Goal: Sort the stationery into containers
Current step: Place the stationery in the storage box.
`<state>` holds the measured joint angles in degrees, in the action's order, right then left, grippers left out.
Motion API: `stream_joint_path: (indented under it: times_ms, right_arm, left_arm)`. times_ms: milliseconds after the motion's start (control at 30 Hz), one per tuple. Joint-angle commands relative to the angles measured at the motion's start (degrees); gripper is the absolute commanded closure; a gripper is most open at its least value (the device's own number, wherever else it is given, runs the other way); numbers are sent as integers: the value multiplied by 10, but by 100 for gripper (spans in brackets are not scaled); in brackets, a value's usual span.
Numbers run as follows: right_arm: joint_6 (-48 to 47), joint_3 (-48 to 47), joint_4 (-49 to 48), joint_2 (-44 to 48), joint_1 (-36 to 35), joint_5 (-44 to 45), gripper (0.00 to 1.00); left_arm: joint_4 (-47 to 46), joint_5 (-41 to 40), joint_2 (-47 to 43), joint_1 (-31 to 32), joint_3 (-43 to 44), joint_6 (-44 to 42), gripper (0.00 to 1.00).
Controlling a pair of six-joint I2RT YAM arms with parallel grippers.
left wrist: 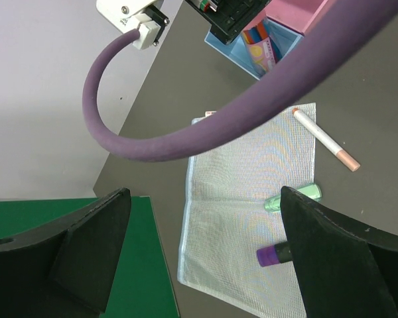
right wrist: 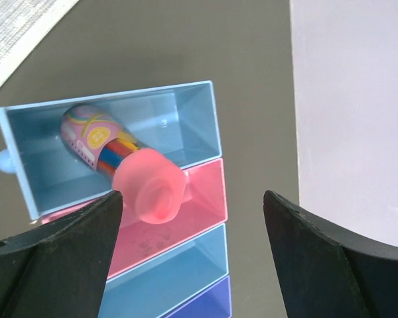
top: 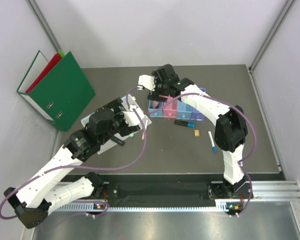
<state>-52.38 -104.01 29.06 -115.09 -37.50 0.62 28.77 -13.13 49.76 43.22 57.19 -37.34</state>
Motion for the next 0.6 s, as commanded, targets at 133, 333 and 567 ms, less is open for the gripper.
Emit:
stream_joint_path:
  times_ms: [133, 333, 567]
  right_arm:
    - [11, -1, -55, 36, -14, 23, 13]
    - [37, 15, -56, 50, -13, 26, 13]
    - [131, 38, -45, 78, -1, 10, 13]
  left_arm:
    - [-9, 1, -15, -2, -5, 13, 1]
    - [-9, 0, -17, -2, -6, 10, 1]
    - [4, -7, -2, -2, -7, -11, 1]
